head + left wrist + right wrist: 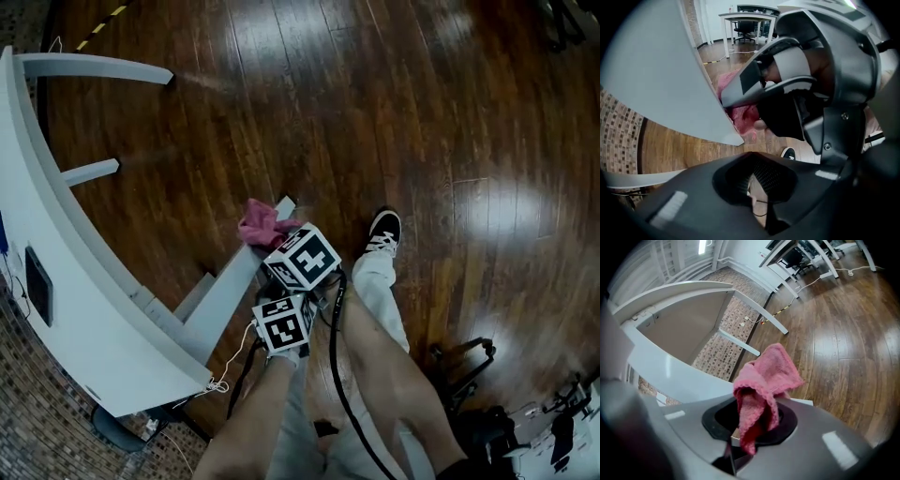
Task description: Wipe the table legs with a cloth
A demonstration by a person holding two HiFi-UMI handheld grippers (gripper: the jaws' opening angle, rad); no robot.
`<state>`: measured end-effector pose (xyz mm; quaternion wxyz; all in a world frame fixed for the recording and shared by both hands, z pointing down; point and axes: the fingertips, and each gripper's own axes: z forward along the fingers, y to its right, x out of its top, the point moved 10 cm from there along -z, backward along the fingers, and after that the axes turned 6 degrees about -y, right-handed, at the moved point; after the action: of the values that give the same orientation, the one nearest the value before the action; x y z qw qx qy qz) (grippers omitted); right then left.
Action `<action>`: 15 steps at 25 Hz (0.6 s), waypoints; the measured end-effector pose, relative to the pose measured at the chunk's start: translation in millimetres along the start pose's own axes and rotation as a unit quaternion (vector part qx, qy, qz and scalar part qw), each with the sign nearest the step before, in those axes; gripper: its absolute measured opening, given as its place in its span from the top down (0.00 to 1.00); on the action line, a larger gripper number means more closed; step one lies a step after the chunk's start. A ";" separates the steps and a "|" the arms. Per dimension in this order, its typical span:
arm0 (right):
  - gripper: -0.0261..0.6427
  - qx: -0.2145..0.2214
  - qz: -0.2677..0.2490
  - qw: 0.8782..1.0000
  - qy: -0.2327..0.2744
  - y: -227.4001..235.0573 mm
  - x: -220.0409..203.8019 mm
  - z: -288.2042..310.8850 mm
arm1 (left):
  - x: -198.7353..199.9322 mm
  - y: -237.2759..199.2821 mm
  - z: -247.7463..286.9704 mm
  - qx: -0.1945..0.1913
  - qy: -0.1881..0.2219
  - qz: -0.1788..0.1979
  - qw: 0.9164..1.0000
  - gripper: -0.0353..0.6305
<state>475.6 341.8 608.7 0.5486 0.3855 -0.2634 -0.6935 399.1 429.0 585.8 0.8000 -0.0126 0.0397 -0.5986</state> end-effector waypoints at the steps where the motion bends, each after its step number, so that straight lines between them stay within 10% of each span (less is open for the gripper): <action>1: 0.87 0.002 0.000 1.000 -0.003 -3.7 1.8 -2.3 | 1.3 0.4 -4.3 -0.004 -0.001 0.002 1.000 0.94; 15: 0.87 0.063 -0.002 0.998 -0.003 -60.0 13.8 -38.5 | -5.0 -1.7 -46.1 -0.099 -0.024 0.012 0.995 0.94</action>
<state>472.4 346.3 536.4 0.5212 0.4178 -0.3069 -0.6779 392.5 434.6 540.2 0.8026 -0.1054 0.0797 -0.5817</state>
